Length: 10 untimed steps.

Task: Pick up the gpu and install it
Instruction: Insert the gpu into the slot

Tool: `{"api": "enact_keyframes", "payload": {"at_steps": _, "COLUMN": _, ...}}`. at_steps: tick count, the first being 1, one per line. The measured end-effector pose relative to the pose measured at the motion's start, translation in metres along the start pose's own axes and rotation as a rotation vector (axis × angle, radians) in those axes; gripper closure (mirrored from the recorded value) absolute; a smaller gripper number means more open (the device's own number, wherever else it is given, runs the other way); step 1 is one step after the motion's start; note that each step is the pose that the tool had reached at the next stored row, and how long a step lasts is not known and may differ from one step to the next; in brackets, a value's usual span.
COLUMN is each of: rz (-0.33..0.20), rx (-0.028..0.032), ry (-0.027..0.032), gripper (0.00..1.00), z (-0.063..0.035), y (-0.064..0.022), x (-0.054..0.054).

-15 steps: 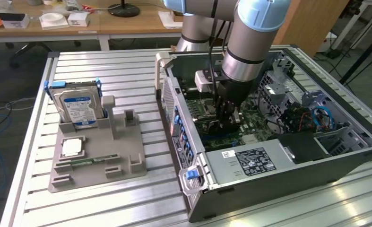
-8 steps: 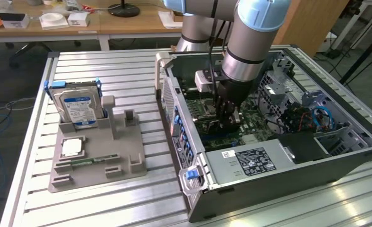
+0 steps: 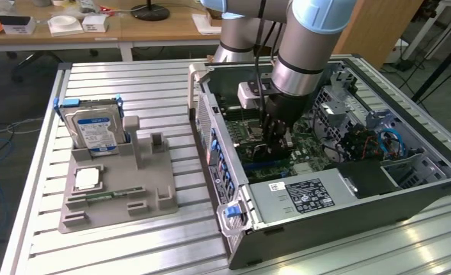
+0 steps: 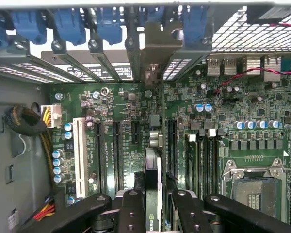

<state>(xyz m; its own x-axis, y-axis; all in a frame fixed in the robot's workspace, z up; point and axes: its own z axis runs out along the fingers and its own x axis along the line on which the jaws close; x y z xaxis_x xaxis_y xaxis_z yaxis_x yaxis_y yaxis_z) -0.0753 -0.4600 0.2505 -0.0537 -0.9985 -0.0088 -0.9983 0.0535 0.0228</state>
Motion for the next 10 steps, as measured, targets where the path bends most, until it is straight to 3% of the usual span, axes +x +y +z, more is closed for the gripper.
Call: {"api": "enact_keyframes", "payload": {"at_steps": 10, "rz": 0.002, "rx": 0.0000, "ry": 0.0002, "gripper": 0.74, "z": 0.0018, "y": -0.0002, "x": 0.0015}}
